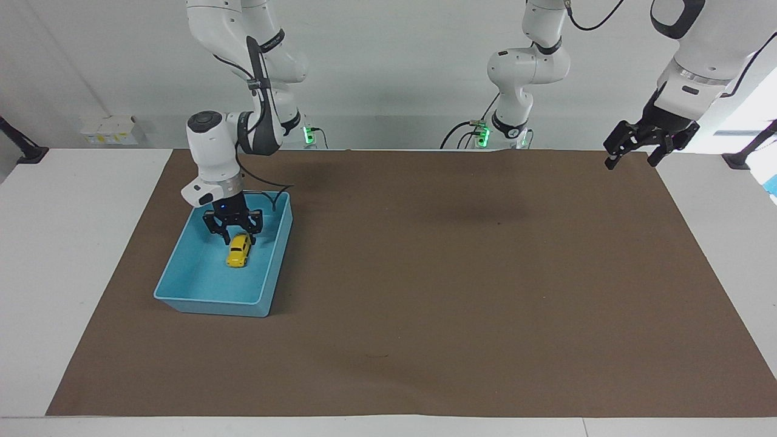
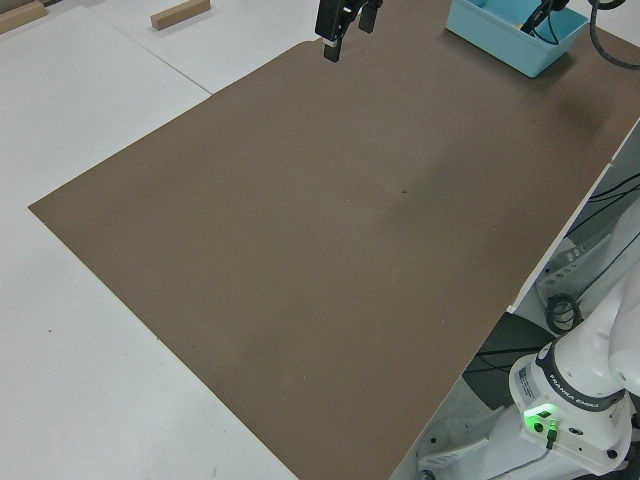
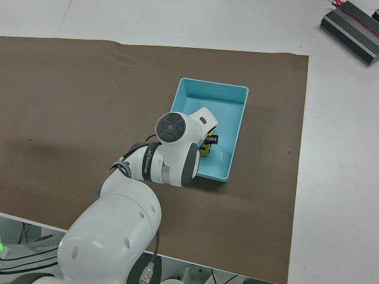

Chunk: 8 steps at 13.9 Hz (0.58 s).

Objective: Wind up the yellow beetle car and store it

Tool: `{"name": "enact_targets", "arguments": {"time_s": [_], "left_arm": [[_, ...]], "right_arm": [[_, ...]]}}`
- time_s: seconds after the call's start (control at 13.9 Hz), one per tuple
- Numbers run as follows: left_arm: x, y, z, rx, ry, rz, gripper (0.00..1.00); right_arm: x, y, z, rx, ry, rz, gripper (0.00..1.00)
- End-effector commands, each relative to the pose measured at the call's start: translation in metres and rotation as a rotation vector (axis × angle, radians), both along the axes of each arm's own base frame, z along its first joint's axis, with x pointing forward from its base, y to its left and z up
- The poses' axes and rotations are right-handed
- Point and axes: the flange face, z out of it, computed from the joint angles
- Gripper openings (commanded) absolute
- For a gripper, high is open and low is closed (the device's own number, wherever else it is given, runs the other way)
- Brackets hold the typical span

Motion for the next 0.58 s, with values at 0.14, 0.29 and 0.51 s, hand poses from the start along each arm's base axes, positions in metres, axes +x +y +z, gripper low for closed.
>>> {"name": "enact_targets", "arguments": {"time_s": [0.14,0.29,0.51], "left_arm": [[-0.006,0.0,0.004,-0.01,0.003,0.01,1.0],[-0.006,0.0,0.003,-0.01,0.004,0.01,1.0],[-0.006,0.0,0.003,-0.01,0.004,0.01,1.0]], "right_arm": [[0.021,-0.011,0.07,0.007,0.074,-0.035,1.0],[0.036,-0.015,0.112,0.011,0.111,-0.056,1.0],[0.045,-0.016,0.174,0.024,0.194,-0.129,1.0]]}}
